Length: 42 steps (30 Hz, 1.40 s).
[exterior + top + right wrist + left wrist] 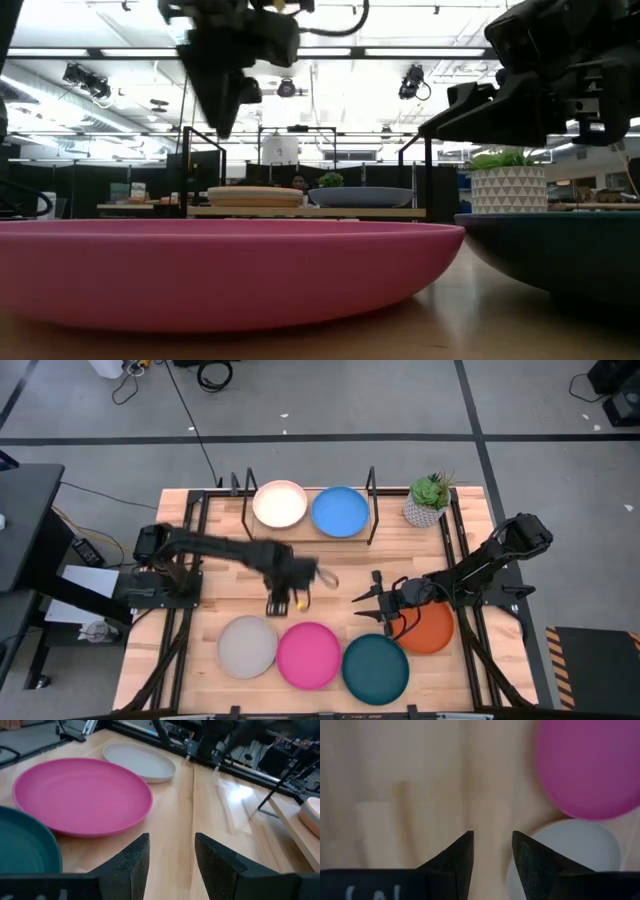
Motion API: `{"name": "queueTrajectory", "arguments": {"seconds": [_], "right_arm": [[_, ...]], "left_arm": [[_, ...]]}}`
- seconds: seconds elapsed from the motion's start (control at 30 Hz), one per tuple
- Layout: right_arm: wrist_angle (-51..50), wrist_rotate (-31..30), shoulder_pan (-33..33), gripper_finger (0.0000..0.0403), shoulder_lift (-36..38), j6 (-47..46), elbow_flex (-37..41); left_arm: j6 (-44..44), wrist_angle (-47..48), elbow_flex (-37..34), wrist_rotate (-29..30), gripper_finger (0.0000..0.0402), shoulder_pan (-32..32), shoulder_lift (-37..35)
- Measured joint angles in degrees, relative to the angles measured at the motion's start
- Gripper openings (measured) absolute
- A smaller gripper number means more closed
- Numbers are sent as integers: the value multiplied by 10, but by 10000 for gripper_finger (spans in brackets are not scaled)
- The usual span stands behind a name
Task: Place and stack plates onto a shelf
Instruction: Stack the pink plate on top of the blue plate on the shelf
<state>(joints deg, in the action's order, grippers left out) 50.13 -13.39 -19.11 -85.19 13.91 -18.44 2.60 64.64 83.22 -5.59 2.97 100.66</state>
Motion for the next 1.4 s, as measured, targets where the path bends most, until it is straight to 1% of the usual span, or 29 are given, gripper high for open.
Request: {"name": "queueTrajectory", "arguments": {"seconds": [0.17, 0.23, 0.37, 0.47, 0.6, 0.7, 0.8, 1.0, 1.13, 1.3, 1.4], "right_arm": [[12, 0, 0, 164, 0, -2, 0], [12, 0, 0, 164, 0, -2, 0], [12, 0, 0, 164, 0, -2, 0], [12, 0, 1, 164, 0, -2, 0], [12, 0, 7, 164, 0, 17, 0], [13, 0, 19, 164, 0, 36, 0], [18, 0, 33, 164, 0, 51, 0], [42, 13, 59, 164, 0, 91, 0], [45, 18, 70, 164, 0, 104, 0], [61, 75, 89, 164, 0, 116, 0], [65, 111, 95, 164, 0, 116, 0]], "left_arm": [[15, -82, -50, 2, 141, 91, 1], [28, -121, -59, 2, 141, 123, 1], [23, -144, -60, 10, 141, 191, 2], [10, -145, -60, 56, 141, 242, 3], [9, -191, -60, 121, 141, 295, 9], [15, -242, -60, 146, 141, 314, 19], [49, -271, -60, 150, 141, 326, 36], [96, -279, -60, 151, 142, 353, 83], [135, -309, -60, 150, 142, 371, 98], [145, -311, -50, 161, 142, 383, 98], [149, -312, -49, 163, 142, 389, 114]]}}
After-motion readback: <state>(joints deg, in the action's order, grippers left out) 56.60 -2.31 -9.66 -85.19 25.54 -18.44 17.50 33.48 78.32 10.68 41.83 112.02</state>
